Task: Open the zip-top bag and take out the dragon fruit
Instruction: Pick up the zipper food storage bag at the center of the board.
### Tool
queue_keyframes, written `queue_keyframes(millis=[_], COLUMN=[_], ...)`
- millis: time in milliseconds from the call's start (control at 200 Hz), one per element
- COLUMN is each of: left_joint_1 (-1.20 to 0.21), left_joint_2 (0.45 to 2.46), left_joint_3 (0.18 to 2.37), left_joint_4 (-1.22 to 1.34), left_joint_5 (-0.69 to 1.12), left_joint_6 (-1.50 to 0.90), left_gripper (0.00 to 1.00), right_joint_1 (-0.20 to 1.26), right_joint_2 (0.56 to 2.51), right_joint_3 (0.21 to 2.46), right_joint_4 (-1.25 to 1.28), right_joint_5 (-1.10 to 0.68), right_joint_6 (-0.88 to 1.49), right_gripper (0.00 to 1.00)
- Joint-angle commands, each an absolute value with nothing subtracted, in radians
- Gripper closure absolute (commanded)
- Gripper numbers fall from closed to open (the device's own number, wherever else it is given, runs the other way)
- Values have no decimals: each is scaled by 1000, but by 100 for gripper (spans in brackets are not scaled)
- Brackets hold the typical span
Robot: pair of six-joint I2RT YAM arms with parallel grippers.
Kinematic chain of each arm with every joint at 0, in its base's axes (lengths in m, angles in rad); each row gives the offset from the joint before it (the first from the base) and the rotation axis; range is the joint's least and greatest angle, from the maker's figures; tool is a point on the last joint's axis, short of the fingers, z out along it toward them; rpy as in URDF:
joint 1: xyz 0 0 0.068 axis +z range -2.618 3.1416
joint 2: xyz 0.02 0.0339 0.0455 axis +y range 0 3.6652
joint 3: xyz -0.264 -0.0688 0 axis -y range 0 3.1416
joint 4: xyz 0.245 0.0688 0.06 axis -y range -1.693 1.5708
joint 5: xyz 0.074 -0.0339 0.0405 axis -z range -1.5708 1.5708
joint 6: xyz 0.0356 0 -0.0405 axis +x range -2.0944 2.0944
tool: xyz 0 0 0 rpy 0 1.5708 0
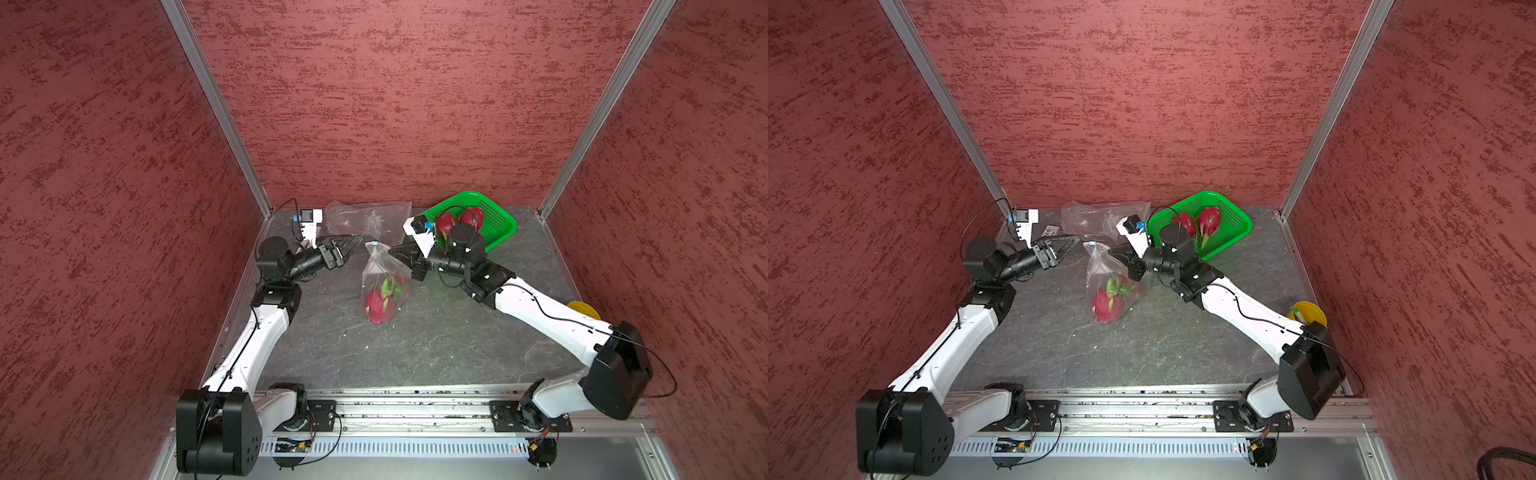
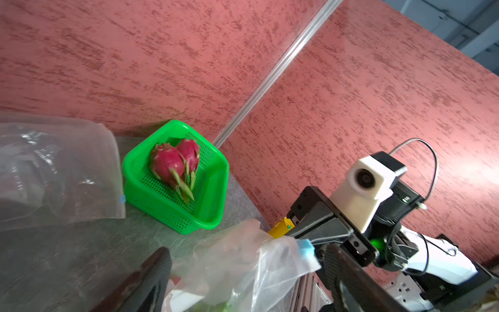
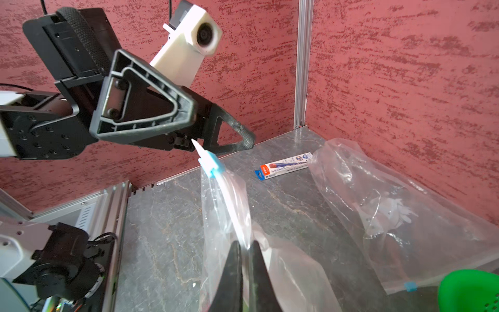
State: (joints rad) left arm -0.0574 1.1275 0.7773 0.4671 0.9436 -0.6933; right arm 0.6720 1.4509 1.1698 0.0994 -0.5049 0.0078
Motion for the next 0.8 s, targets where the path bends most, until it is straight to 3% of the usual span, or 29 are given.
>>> queue_keyframes(millis=[0,75,170,406,516,797], left_joint_1=[-98,-123,-140,-157,-161,-183], left_joint_2=[1133,1149,1170,1220,1241,1259], left_joint_3=[764,762,758,752,753,741], left_joint_4=[646,682,710,721,746,754], left_joint_5=[996,1010,1007,981,988,1010], left_joint_6=[-688,-684,-687,-673,-682,-679], left_gripper=[15,18,33,38,54,55], right_joint_1=[659,655,651,640,637,629], right_joint_2=[1427,1427,1420,1387,1383,1382], right_joint_3=[1200,1186,1161,1111,1104,1091], right_joint_4=[49,50,67,117,118,132], right_joint_5=[-547,-553,-549,-547,-541,-529], right_joint_6=[58,76,94,126,133,149], right_gripper=[100,100,100,100,100,100])
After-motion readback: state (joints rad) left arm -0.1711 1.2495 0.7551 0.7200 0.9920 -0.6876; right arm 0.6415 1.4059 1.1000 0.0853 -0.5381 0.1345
